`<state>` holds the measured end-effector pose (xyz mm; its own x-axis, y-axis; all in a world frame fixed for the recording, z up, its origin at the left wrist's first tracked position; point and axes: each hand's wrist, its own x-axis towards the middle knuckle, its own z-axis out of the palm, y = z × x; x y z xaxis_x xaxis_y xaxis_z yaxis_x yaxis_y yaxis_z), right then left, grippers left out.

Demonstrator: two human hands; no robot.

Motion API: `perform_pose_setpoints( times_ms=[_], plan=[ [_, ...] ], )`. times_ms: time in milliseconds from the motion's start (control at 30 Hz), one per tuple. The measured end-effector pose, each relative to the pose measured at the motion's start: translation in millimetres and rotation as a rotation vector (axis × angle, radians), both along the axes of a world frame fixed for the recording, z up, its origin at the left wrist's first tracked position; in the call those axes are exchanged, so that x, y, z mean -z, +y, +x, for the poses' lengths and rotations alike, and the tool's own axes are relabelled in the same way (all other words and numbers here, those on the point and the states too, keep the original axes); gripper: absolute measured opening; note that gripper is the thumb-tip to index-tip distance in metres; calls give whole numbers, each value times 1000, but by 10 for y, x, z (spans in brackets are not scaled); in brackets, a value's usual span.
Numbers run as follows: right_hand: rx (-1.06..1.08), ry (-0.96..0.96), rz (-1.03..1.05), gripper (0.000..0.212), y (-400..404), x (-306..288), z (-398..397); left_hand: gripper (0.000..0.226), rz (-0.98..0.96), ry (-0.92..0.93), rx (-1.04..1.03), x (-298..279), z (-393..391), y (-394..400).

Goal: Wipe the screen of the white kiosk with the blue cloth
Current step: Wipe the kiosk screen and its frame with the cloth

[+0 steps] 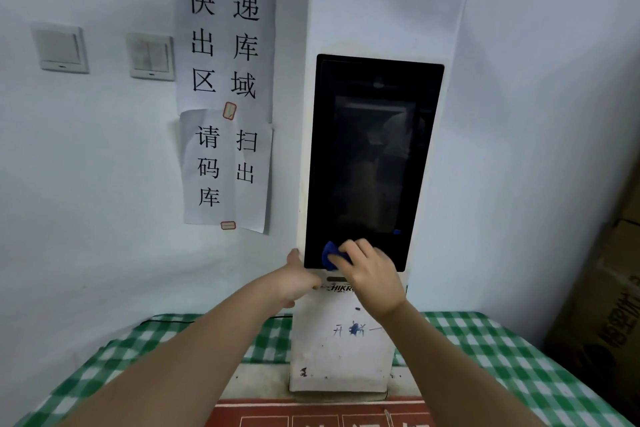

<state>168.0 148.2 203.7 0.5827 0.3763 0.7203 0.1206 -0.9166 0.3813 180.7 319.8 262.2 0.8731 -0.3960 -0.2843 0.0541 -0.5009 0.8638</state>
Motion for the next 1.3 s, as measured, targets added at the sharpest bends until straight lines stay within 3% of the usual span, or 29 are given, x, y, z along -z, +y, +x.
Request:
perform_pose_setpoints(
  times_ms=[167, 367, 467, 633, 733, 1000, 1200, 1300],
  plan=[
    [21, 147, -109, 42, -71, 126, -117, 82, 33, 2, 16, 31, 3, 30],
    [34, -63, 63, 42, -23, -346, 6, 79, -10, -5, 23, -35, 16, -15],
    [49, -74, 70, 45, -43, -273, 18, 83, 15, -5, 11, 1, 6, -39],
    [101, 143, 68, 54, -133, 194, -123, 85, 75, 9, 14, 92, -7, -17],
    [99, 197, -9, 50, -147, 165, -177, 85, 61, -2, 9, 55, -17, -35],
    [136, -60, 157, 42, -227, -286, -132, 93, 27, -44, -35, 25, 9, -191],
    [162, 212, 53, 53, -300, 227, -219, 93, 79, -47, -20, 125, 0, -205],
    [127, 223, -7, 48, -339, 146, -284, 95, 64, -45, -23, 104, 0, -215]
  ],
)
